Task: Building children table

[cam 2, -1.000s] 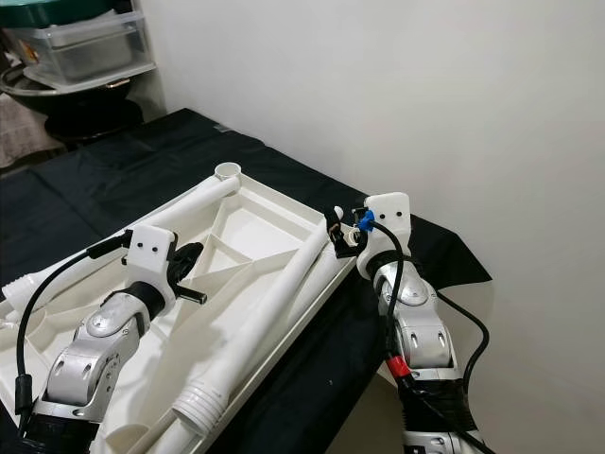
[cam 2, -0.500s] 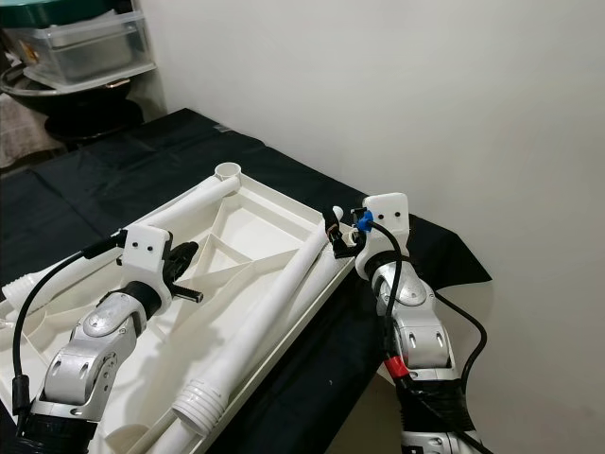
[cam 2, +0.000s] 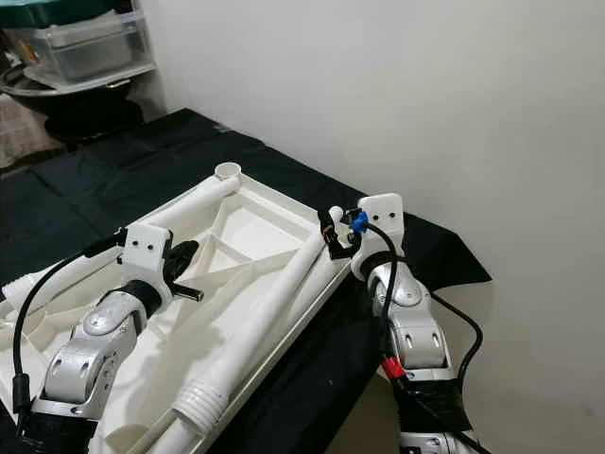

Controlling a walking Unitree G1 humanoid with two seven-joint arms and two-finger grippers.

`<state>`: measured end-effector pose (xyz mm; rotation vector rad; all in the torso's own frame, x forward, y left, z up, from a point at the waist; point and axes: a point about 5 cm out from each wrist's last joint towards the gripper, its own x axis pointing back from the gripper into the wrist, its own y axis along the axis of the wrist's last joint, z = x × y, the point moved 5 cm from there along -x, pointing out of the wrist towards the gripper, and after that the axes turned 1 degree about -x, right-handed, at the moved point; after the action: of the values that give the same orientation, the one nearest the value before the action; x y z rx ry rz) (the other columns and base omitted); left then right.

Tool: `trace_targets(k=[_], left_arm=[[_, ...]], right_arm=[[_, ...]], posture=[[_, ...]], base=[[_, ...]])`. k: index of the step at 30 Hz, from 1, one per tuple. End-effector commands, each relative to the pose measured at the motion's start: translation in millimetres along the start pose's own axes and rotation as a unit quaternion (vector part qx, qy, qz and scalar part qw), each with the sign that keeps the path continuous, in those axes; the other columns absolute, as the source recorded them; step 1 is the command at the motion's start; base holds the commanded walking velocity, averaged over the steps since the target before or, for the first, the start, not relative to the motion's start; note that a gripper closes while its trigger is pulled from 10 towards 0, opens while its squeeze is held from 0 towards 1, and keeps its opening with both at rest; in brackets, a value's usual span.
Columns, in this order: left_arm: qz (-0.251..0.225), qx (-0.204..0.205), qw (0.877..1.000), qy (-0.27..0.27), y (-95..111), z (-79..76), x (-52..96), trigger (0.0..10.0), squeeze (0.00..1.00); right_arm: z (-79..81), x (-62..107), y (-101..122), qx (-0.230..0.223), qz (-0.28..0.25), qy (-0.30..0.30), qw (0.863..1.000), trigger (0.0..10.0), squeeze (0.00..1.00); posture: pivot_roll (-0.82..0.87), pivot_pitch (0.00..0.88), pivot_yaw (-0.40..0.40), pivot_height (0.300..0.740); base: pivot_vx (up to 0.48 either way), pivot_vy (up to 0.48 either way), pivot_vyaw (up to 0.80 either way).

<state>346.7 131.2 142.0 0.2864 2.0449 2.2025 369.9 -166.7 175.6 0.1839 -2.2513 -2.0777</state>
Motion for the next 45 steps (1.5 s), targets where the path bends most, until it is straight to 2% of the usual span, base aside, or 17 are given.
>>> trace_targets(k=[1, 12, 45], left_arm=[[0.01, 0.014, 1.0, 0.007, -4.7, 2.2, -1.4, 10.0, 0.0], [0.014, 0.021, 1.0, 0.018, -6.0, 5.6, -0.9, 10.0, 0.0], [0.016, 0.008, 1.0, 0.021, -5.3, 6.0, -3.1, 10.0, 0.0]], right_arm=[[1.4, 0.2, -2.6, -0.002, 0.004, 0.0, 1.0, 10.0, 0.0], [2.7, 0.4, -3.4, -0.002, 0.005, 0.001, 1.0, 10.0, 0.0], [1.5, 1.3, -4.4, -0.003, 0.006, -0.003, 1.0, 10.0, 0.0]], posture=[[-0.09, 0.0, -0.037, 0.74], [-0.08, 0.0, -0.036, 0.74], [-0.09, 0.0, -0.029, 0.74]], base=[[0.0, 0.0, 0.0], [-0.172, 0.0, 0.0], [-0.33, 0.0, 0.0]])
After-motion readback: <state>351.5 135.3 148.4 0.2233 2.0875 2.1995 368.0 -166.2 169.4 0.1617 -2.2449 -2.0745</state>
